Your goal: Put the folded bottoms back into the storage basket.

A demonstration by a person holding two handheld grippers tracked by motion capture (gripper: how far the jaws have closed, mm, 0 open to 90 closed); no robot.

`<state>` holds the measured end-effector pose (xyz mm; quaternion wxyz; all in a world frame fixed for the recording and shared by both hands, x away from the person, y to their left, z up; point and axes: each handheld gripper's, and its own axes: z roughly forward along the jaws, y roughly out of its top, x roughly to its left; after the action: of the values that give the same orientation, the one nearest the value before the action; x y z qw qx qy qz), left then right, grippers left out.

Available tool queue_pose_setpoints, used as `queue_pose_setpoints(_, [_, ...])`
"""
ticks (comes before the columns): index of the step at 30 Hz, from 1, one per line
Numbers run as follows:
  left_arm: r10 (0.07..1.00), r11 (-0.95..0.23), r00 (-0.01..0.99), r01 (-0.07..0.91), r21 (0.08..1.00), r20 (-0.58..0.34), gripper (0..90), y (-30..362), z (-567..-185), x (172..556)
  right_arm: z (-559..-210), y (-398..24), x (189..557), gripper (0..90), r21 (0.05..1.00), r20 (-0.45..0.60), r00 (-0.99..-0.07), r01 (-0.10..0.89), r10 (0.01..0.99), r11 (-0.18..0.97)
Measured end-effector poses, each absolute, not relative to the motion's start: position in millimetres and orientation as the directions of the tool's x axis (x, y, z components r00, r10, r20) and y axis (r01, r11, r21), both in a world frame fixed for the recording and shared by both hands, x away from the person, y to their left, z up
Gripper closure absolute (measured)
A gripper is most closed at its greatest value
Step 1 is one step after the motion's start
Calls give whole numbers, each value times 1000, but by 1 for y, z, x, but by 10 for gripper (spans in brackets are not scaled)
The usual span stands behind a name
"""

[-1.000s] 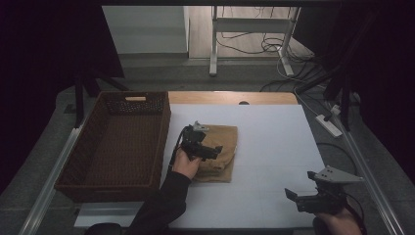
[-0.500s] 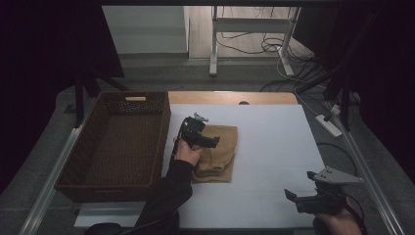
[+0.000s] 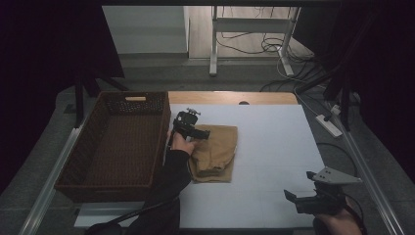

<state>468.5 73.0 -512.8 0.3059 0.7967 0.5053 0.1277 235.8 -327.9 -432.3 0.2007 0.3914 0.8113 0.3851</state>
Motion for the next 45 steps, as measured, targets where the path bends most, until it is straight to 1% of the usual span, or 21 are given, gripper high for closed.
queue_pose_setpoints(5, [899, -273, 421, 754, 597, -119, 55, 85, -515, 478, -432, -328, 236, 13, 780, -24, -614, 482, 789, 398])
queue_pose_setpoints(10, [903, -314, 425, 756, 574, -66, 175, 86, -516, 480, -432, -328, 236, 13, 781, -25, -616, 480, 788, 400])
queue_pose_setpoints(14, [899, -328, 433, 765, 555, -67, 228, 84, -524, 480, -432, -328, 236, 13, 781, -25, -615, 480, 788, 399])
queue_pose_setpoints(15, [895, -325, 438, 767, 553, -82, 268, 84, -527, 480, -432, -328, 236, 13, 781, -24, -614, 481, 789, 399])
queue_pose_setpoints(17, [897, -302, 431, 761, 575, -99, 273, 85, -530, 478, -432, -328, 236, 13, 781, -23, -614, 482, 789, 398])
queue_pose_setpoints(19, [890, -300, 443, 746, 595, -105, 306, 85, -531, 475, -432, -328, 236, 13, 779, -22, -613, 485, 789, 398])
queue_pose_setpoints(20, [885, -305, 453, 739, 601, -108, 356, 85, -530, 474, -432, -328, 236, 13, 779, -21, -612, 486, 791, 397])
queue_pose_setpoints(23, [861, -325, 494, 717, 616, -121, 544, 83, -530, 470, -432, -328, 236, 13, 778, -22, -610, 487, 792, 397])
queue_pose_setpoints(25, [851, -319, 505, 715, 622, -144, 641, 82, -531, 469, -432, -328, 237, 13, 778, -20, -605, 491, 796, 393])
queue_pose_setpoints(26, [850, -312, 504, 715, 626, -152, 714, 82, -531, 468, -432, -329, 237, 13, 779, -16, -600, 494, 800, 386])
queue_pose_setpoints(31, [848, -299, 507, 697, 651, -154, 757, 82, -534, 463, -432, -330, 238, 13, 782, 5, -608, 497, 794, 376])
queue_pose_setpoints(37, [842, -260, 506, 683, 683, -186, 761, 87, -540, 460, -431, -328, 239, 13, 777, 25, -634, 498, 773, 384])
queue_pose_setpoints(42, [844, -261, 506, 676, 690, -177, 760, 86, -540, 459, -431, -320, 241, 13, 776, 30, -672, 483, 740, 407])
queue_pose_setpoints(45, [845, -260, 505, 673, 693, -174, 760, 86, -541, 458, -431, -312, 243, 12, 785, 16, -694, 455, 720, 420])
